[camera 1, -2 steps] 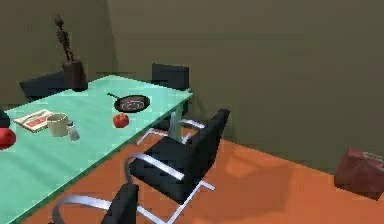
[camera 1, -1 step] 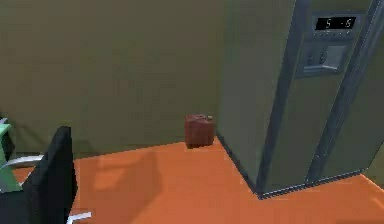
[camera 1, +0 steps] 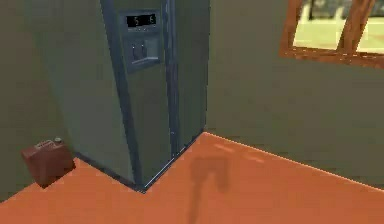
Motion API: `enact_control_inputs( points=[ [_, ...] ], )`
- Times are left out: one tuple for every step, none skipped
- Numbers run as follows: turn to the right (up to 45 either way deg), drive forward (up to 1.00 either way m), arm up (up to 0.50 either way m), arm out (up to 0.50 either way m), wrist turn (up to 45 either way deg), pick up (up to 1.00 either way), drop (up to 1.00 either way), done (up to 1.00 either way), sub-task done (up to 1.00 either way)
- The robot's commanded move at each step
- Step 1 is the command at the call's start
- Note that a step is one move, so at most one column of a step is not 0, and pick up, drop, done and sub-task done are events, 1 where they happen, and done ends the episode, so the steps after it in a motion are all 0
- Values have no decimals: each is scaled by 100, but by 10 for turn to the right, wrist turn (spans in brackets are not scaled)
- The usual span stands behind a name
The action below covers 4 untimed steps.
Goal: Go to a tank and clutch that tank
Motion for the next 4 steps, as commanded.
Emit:
enact_control_inputs(
  points=[
    [300,0,0,0,0,0,0,0,0],
    [0,20,0,0,0,0,0,0,0],
    [-450,0,0,0,0,0,0,0,0],
    [-420,0,0,0,0,0,0,0,0]
  ],
)
